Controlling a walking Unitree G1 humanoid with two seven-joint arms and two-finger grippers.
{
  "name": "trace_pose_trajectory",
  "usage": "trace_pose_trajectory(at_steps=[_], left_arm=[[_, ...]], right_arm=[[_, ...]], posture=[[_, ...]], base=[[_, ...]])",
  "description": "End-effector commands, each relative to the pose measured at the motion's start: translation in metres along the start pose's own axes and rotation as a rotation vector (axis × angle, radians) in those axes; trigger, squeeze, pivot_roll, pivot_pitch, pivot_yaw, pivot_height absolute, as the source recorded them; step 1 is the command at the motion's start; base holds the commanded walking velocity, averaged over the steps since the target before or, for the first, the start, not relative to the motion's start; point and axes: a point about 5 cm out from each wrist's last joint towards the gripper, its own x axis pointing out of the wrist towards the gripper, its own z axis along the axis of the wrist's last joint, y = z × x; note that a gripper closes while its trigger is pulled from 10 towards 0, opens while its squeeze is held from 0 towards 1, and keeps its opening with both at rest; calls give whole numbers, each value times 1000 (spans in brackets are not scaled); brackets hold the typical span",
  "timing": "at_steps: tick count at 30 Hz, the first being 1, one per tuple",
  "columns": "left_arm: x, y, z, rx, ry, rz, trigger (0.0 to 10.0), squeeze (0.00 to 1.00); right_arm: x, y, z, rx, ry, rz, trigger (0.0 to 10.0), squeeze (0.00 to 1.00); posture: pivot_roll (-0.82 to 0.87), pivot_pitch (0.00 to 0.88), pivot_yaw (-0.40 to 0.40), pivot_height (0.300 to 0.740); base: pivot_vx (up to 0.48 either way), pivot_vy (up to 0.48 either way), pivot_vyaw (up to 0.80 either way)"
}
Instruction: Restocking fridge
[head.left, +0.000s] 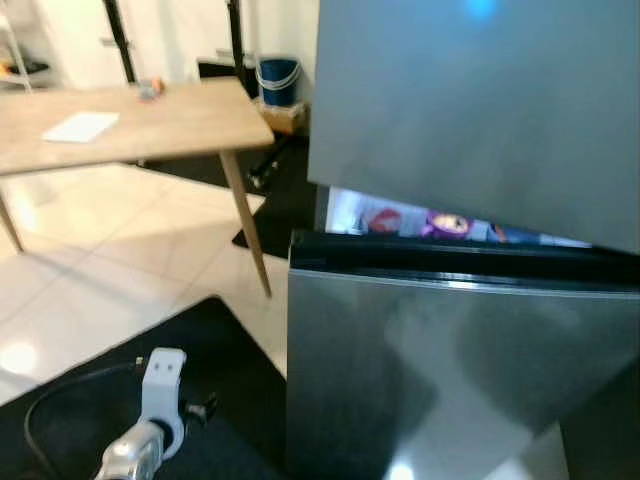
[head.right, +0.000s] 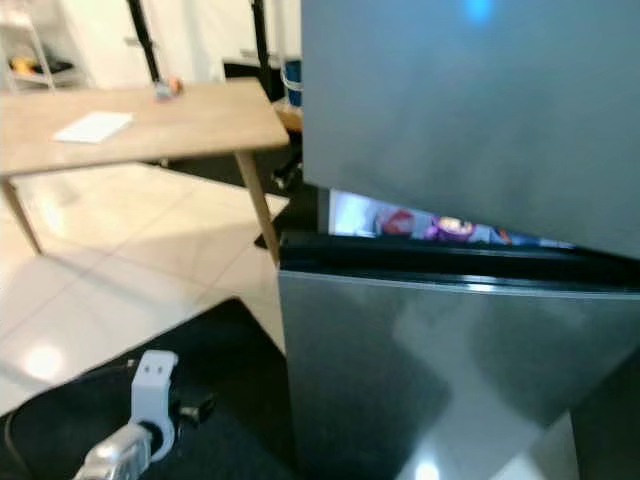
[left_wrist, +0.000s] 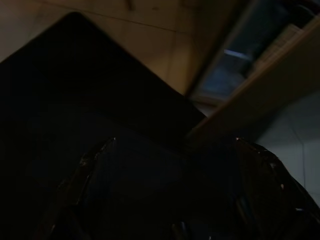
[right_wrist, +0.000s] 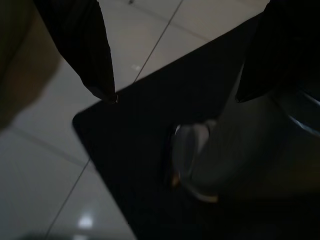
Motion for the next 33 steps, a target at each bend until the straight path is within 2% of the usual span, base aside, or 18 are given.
trace_pose_trajectory(at_steps=[1, 4, 6, 9, 15, 23, 26, 29, 30, 33], left_arm=[[5, -15, 1, 43, -1, -76, 10000, 0], [7, -20, 1, 65, 2, -104, 10000, 0], [10, -32, 0, 132, 18, -174, 10000, 0], [10, -37, -1, 154, 24, -214, 10000, 0], [13, -66, -6, 189, 43, -429, 10000, 0], [16, -77, -1, 241, 35, -497, 10000, 0], [19, -82, 7, 278, 13, -526, 10000, 0], [25, -85, 35, 373, -69, -548, 10000, 0], [25, -85, 35, 373, -69, -548, 10000, 0], [31, -82, 66, 445, -176, -483, 10000, 0]], right_arm=[[0, 7, -10, 19, 30, 16, 10000, 0], [0, 7, -10, 22, 28, 14, 10000, 0], [0, 7, -10, 21, 23, 12, 10000, 0], [0, 7, -9, 21, 22, 11, 10000, 0], [1, 7, -9, 18, 20, 11, 10000, 0], [1, 8, -9, 15, 22, 9, 10000, 0], [1, 8, -10, 14, 22, 7, 10000, 0], [1, 8, -10, 16, 19, 3, 10000, 0], [1, 8, -10, 16, 19, 3, 10000, 0], [0, 8, -11, 20, 16, 0, 10000, 0]], posture=[[-82, 26, 27, 740], [-82, 26, 27, 740], [-84, 28, 28, 740], [-84, 28, 28, 740], [-82, 28, 27, 740], [-85, 31, 27, 740], [-90, 32, 29, 740], [-97, 35, 31, 740], [-97, 35, 31, 740], [-105, 40, 33, 740]], base=[[0, 0, -763], [0, 0, -254], [0, 0, 0], [0, 0, 0], [0, 0, 0], [0, 0, 0], [0, 0, 0], [0, 0, 0], [0, 0, 0], [0, 0, 0]])
